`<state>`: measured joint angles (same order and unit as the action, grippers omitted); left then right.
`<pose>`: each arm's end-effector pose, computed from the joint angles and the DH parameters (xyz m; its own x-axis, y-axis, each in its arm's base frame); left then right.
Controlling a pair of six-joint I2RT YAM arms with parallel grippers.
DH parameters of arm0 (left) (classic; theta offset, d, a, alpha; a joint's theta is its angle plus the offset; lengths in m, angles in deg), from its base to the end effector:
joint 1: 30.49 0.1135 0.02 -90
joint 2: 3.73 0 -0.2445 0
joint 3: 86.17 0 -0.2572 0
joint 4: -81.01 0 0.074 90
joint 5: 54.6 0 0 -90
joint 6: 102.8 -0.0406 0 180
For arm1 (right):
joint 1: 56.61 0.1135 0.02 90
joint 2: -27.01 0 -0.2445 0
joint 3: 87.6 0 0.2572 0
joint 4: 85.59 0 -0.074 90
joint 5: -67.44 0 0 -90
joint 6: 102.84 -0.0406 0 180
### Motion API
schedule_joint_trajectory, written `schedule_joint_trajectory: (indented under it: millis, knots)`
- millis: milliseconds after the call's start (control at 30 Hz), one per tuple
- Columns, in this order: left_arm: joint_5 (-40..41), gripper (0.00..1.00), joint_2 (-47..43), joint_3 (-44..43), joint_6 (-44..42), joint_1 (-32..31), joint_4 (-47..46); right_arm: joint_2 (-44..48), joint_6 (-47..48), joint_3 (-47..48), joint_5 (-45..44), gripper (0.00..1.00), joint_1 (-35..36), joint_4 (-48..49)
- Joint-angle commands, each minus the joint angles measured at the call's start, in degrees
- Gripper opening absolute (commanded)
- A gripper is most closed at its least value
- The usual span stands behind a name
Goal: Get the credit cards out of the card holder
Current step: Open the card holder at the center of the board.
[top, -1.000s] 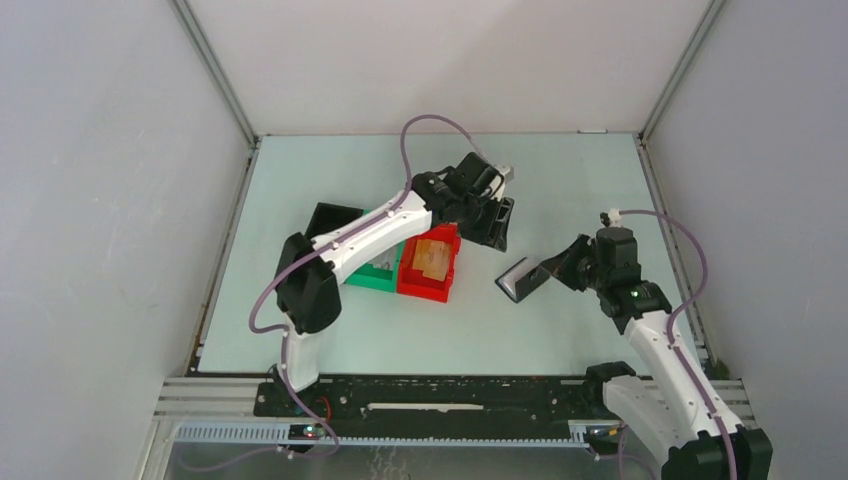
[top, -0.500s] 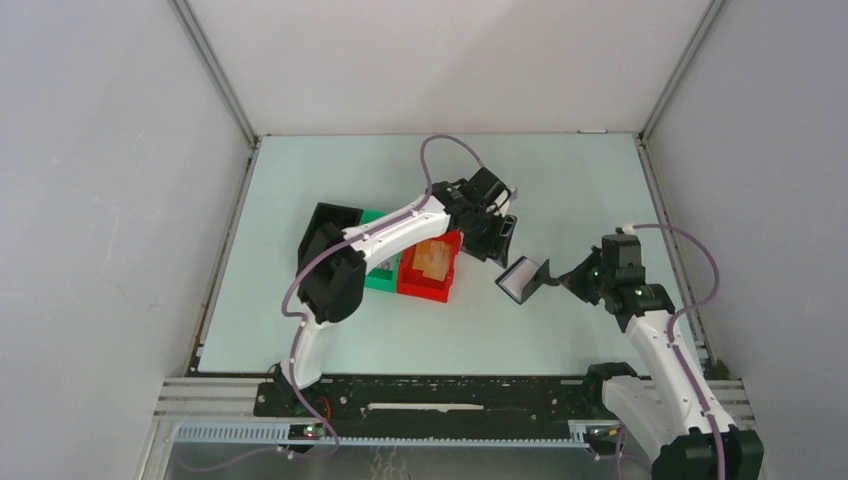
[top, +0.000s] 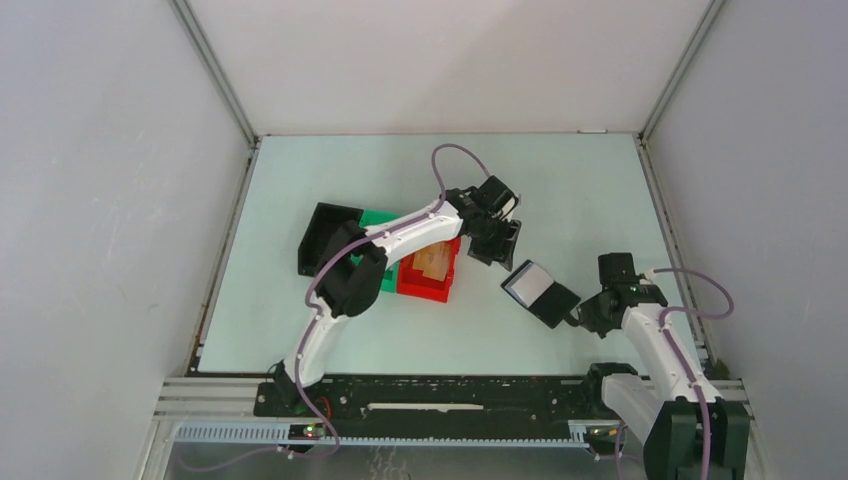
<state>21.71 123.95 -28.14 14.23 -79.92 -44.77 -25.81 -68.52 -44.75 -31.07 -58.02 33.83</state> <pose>0.3063 -0.3725 0.1832 -0.8718 0.3393 -0.3532 0.4703 0.7814 -0.4102 0.1634 -0.0100 0.1561 -0.4707 0.8286 -0.3030 0.8200 0.5376 0.1963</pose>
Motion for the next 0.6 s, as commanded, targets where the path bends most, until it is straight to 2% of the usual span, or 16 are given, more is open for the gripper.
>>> schedule_joint_trajectory:
  millis: [0,33,133,267,433,567]
  knots:
    - [3.6,0.59,1.7,-3.8,0.4,-0.2,-0.6,-1.6,-4.3,-1.1,-5.0,0.00,-1.3,-0.2]
    - [4.0,0.60,2.6,-4.8,0.1,-0.2,0.1,-2.1,-4.0,-1.3,-4.8,0.00,-1.6,0.2]
    - [4.0,0.59,5.0,-7.7,-0.5,-0.3,2.6,-2.4,-2.7,-1.1,-4.0,0.13,-2.5,0.7]
    - [2.9,0.59,5.7,-7.8,-0.6,-0.4,2.8,2.2,-0.3,-0.2,-2.5,0.26,-2.8,1.1]
    - [-0.1,0.59,6.5,-8.0,-1.4,-0.5,2.1,9.2,3.3,1.2,-0.1,0.50,-2.8,2.6]
    - [-1.9,0.59,7.6,-8.5,-1.4,-0.6,2.4,12.2,4.1,3.3,1.9,0.56,-2.3,3.6]
